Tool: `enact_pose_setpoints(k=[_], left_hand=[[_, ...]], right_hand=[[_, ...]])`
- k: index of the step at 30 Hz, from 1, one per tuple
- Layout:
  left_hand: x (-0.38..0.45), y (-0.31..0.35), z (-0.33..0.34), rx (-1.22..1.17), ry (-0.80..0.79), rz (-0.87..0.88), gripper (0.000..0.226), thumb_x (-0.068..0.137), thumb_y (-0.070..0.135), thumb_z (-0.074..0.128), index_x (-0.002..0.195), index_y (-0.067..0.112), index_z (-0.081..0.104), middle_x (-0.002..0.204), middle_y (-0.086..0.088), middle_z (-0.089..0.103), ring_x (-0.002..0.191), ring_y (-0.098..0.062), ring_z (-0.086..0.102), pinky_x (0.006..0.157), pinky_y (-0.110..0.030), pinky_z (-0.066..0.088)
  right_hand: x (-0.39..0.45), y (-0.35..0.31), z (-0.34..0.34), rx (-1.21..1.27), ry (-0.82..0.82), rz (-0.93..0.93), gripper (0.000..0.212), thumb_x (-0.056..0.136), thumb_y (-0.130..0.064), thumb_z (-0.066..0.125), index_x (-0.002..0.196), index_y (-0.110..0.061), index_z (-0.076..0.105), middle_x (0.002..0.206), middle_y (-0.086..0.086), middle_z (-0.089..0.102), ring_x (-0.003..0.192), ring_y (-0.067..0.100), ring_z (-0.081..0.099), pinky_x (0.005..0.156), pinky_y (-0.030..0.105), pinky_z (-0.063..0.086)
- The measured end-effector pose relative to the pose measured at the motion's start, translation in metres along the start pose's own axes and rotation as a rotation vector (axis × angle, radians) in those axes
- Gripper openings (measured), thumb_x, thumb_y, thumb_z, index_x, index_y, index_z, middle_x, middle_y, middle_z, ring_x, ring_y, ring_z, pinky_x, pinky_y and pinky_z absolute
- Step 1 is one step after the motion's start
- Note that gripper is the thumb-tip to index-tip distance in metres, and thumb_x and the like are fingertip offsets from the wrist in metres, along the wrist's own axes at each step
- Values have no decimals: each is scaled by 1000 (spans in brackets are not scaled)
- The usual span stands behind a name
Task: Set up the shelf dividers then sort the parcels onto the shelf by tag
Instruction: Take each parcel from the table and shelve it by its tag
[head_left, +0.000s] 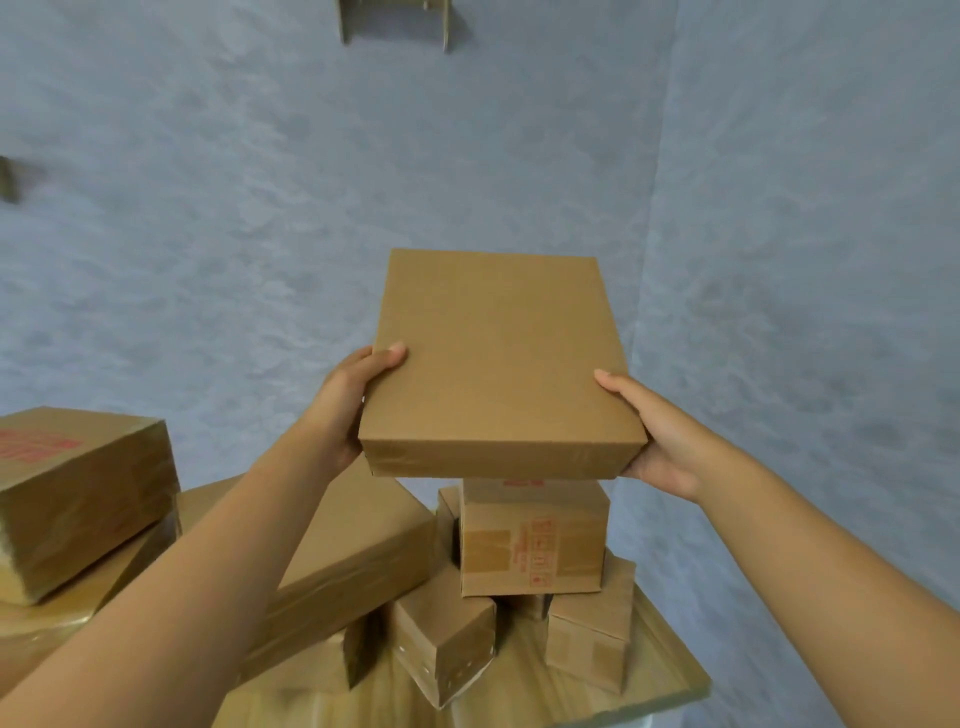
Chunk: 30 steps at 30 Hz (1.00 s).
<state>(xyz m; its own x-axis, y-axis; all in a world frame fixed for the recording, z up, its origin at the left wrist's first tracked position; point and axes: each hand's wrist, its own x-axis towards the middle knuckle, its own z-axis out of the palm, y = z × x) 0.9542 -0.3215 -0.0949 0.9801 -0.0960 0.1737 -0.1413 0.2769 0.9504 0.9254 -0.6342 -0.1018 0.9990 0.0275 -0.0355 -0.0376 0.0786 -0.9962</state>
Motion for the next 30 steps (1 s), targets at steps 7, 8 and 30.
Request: enact_pose_setpoints(k=[7,8,30], left_hand=[[-11,11,18,561,133,88,56,96,29,62,148,28,41,143,0,53,111,-15,57,86,-30,44],[-14,14,27,599,139,104,64,96,28,62,153,27,34,149,-1,46,119,-15,52,90,-30,41],[-20,11,90,68,333,180,86,66,42,90,123,19,30,107,5,60,90,-7,63,62,-24,51]], right_hand=[[-9,-16,23,-114,204,-310,95,75,-54,79,152,-27,31,136,-2,61,111,18,66,96,44,55],[-11,-19,29,-133,245,-360,103,71,-55,80,154,-28,26,141,-2,55,118,18,62,102,44,51],[-27,30,111,-988,225,-952,89,85,-35,71,156,-27,18,155,-8,21,142,17,26,113,42,40]])
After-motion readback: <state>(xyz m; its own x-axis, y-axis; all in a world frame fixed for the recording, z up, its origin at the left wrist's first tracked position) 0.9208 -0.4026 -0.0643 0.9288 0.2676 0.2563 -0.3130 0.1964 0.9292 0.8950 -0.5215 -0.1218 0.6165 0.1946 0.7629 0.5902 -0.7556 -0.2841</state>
